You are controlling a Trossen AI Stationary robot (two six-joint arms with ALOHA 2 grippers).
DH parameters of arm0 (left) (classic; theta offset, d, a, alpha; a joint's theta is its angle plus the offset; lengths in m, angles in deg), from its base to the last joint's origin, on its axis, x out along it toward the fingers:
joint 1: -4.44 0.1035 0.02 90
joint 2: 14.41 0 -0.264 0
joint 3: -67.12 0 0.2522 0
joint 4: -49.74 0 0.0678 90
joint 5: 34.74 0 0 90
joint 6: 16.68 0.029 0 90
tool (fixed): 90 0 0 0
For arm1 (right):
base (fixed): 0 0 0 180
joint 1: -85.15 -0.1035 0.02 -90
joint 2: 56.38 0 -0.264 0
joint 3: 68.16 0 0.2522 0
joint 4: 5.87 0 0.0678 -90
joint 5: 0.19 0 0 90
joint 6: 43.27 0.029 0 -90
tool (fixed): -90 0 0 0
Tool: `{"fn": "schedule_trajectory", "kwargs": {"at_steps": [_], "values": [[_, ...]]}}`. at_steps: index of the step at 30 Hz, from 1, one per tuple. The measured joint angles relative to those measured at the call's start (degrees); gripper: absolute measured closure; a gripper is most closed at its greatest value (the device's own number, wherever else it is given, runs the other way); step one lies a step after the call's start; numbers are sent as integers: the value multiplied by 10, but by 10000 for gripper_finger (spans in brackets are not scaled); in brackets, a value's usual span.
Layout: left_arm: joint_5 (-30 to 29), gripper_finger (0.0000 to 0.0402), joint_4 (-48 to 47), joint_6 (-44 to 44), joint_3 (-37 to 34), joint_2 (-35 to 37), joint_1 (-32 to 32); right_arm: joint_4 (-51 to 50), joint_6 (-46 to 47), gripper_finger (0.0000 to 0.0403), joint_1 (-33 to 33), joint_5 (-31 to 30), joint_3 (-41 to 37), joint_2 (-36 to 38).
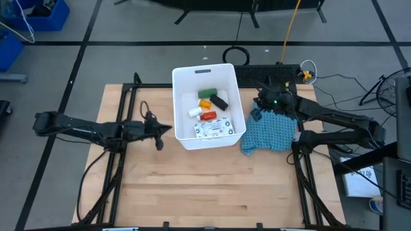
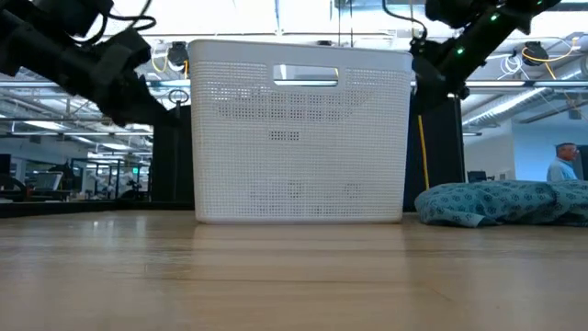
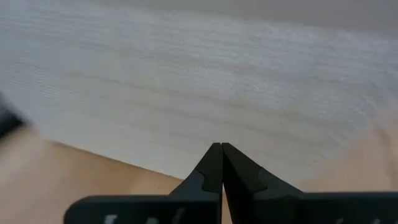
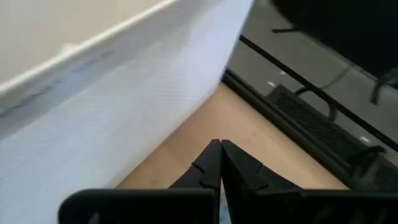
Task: Pick & place medical supplies in basket/bin
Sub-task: Adjust the bin
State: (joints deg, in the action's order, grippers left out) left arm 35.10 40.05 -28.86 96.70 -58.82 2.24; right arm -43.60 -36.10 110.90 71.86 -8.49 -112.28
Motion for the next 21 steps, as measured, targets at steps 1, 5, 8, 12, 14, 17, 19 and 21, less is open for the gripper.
{"fn": "schedule_trajectory", "kwargs": {"at_steps": [1, 5, 8, 12, 14, 17, 19, 21], "values": [[-22, 399, -2, 1, 0, 11, 4, -4, 8, 403, -6, 9, -3, 9], [-16, 399, 7, 40, 0, 46, 59, 14, 35, 403, -43, 35, -47, 28], [36, 399, 6, 54, 10, 53, 126, 52, 40, 403, -68, 37, -90, 32], [74, 400, -7, 57, 34, 50, 207, 115, 41, 403, -82, 43, -136, 33], [96, 399, -15, 57, 47, 45, 243, 152, 40, 403, -88, 58, -149, 33], [101, 400, -36, 44, 70, 28, 287, 195, 31, 403, -102, 62, -160, 33], [101, 400, -51, 32, 81, 11, 311, 212, 26, 403, -114, 60, -163, 33], [117, 400, -50, 28, 91, -12, 333, 232, 23, 403, -129, 60, -168, 33]]}}
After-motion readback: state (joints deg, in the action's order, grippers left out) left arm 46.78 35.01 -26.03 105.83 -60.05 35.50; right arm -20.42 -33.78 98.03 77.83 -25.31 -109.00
